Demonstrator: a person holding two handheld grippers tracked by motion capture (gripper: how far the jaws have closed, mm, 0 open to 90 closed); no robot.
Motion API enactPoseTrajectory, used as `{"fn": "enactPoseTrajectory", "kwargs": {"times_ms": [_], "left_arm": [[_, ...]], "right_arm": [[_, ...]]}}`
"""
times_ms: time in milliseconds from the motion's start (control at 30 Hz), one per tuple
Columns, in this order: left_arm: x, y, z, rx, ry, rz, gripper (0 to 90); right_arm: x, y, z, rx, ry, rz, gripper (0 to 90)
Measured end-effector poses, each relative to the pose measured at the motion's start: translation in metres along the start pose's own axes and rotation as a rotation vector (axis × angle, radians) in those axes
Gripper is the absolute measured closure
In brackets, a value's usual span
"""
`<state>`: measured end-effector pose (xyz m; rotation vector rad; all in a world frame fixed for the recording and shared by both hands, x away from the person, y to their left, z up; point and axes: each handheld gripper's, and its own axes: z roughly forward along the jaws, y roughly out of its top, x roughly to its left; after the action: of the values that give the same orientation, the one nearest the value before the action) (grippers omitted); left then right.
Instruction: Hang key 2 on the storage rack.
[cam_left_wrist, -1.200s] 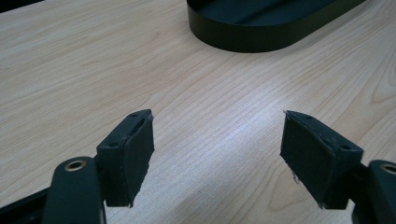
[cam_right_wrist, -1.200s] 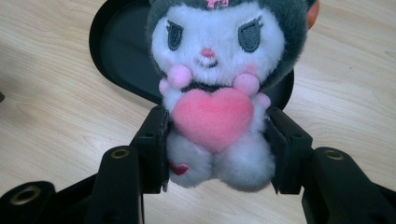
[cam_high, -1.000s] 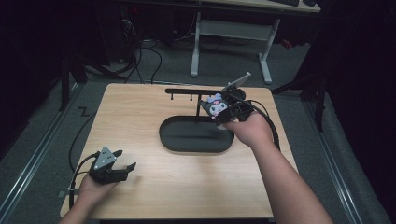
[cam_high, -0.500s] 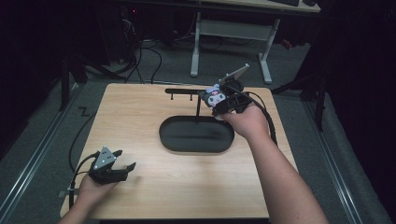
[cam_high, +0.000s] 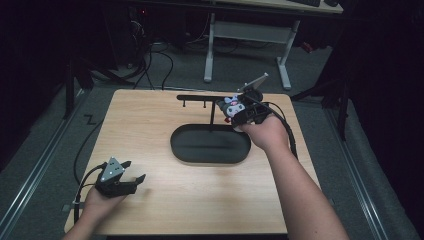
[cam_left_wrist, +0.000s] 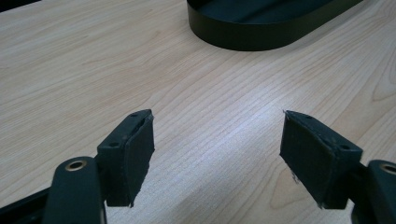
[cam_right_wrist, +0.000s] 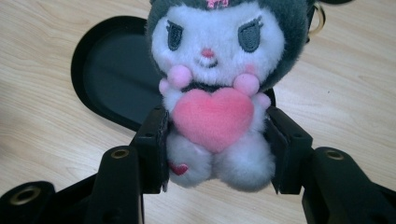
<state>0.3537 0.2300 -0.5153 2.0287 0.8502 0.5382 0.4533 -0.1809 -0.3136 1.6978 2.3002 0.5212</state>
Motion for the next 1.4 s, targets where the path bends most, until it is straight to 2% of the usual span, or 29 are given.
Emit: {"fn": "enactPoseTrajectory", "kwargs": {"times_ms": [467,567,633,767,1267,1300,1400], "left_arm": [[-0.002,0.000,0.001,0.010,-0.005,0.006,27.0],[-0.002,-0.001,0.001,0.013,-0.005,0.007,27.0],[-0.002,-0.001,0.001,0.012,-0.004,0.008,27.1],[-0.002,0.000,0.001,0.014,-0.005,0.008,27.1],[-0.002,-0.001,0.002,0.023,-0.006,0.018,27.2],[-0.002,-0.001,0.002,0.023,-0.007,0.018,27.2],[-0.002,-0.001,0.002,0.024,-0.008,0.017,27.2]], "right_arm": [[-0.011,-0.018,0.023,0.009,0.041,0.036,48.9],[-0.012,-0.021,0.028,0.023,0.042,0.034,48.9],[-0.011,-0.025,0.035,0.057,0.033,0.020,48.9],[-0.010,-0.029,0.048,0.068,0.036,0.023,48.9],[0.000,-0.020,0.088,0.050,0.082,0.034,45.2],[0.002,-0.018,0.094,0.049,0.081,0.032,43.7],[0.002,-0.017,0.098,0.048,0.091,0.027,39.8]]}}
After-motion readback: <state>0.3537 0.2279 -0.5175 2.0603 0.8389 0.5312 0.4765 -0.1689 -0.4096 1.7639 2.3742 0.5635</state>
